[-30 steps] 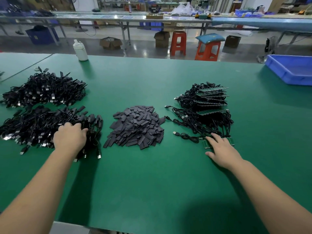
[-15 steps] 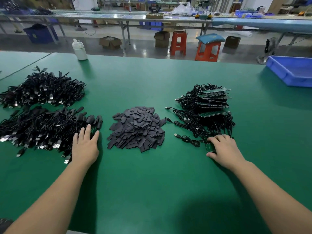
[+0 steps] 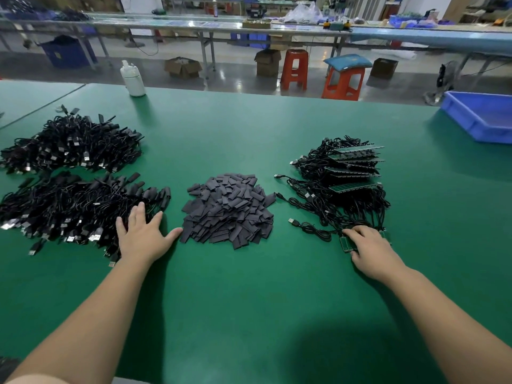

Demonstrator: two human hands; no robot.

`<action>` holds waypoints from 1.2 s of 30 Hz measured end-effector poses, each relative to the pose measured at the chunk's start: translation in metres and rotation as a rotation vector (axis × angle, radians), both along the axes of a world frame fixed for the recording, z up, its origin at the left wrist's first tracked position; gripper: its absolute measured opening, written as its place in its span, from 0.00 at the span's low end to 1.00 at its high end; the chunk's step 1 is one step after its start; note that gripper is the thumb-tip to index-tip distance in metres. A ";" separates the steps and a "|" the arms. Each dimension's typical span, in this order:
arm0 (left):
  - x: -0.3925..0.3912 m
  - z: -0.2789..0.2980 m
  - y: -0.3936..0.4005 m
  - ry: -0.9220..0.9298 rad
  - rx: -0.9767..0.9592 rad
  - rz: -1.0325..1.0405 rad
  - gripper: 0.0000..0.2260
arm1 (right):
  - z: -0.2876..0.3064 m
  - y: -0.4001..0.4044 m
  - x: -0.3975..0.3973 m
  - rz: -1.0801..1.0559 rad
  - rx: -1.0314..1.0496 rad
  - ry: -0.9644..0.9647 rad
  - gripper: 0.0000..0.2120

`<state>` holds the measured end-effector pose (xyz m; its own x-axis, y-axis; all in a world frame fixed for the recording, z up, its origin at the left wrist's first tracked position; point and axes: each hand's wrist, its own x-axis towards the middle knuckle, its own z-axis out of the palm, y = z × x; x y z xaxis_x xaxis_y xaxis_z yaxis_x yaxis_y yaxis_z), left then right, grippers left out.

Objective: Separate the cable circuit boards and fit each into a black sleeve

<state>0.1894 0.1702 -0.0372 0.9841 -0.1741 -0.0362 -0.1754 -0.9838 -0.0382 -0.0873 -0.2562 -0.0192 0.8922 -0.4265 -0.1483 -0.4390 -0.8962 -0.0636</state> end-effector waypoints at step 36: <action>-0.016 0.011 -0.051 -0.436 -0.258 -0.264 0.21 | 0.048 -0.002 -0.024 -0.071 0.157 -0.464 0.20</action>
<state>0.1737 0.1194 -0.0264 0.8206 -0.3650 0.4399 -0.4381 -0.8959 0.0739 -0.1115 -0.2578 0.0288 0.8491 -0.4928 0.1903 -0.3918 -0.8291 -0.3989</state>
